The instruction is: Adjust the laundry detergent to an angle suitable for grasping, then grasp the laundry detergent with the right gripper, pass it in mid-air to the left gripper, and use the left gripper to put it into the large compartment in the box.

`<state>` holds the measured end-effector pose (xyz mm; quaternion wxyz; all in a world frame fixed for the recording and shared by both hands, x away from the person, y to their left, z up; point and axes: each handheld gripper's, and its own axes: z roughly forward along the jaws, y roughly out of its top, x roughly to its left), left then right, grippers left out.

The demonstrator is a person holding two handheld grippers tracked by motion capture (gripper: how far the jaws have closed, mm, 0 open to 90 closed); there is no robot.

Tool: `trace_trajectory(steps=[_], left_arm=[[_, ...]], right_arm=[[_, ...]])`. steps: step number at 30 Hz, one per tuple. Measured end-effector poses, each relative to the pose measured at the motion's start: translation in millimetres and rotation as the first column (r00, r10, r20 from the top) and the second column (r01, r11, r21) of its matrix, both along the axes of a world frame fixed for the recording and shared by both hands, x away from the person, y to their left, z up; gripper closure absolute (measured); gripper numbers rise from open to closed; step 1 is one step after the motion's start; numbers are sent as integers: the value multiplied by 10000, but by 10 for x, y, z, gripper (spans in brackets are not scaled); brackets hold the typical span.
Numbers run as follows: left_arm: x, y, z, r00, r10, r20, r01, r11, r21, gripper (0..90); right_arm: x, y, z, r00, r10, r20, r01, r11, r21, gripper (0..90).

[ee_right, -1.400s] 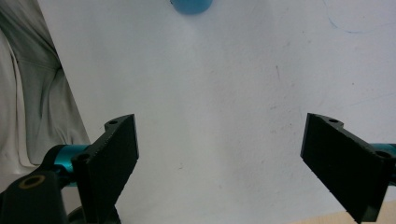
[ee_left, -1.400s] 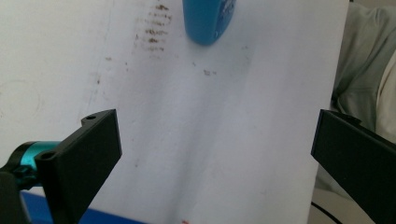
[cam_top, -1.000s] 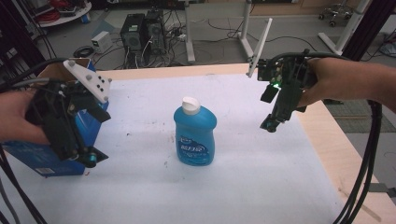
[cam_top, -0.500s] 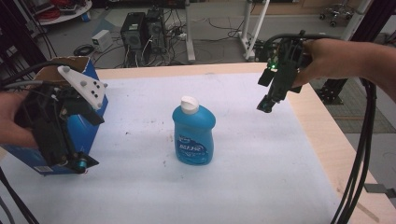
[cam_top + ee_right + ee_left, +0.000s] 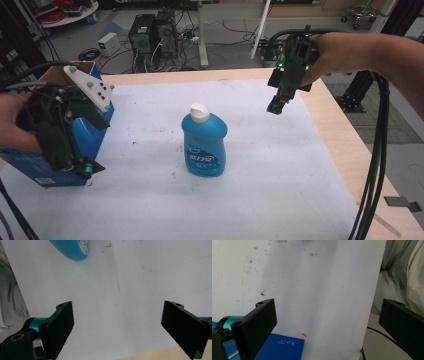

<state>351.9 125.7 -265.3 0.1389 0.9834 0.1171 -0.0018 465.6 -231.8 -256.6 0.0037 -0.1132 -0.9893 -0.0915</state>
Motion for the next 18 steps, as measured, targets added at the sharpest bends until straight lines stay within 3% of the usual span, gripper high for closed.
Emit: trace_trajectory(steps=[18], left_arm=[[-8, -12, 0, 10000, -22, 39, 22, 10000, -46, 17]], right_arm=[[-14, -28, 2, 10000, -45, -29, 45, 10000, -5, 107]])
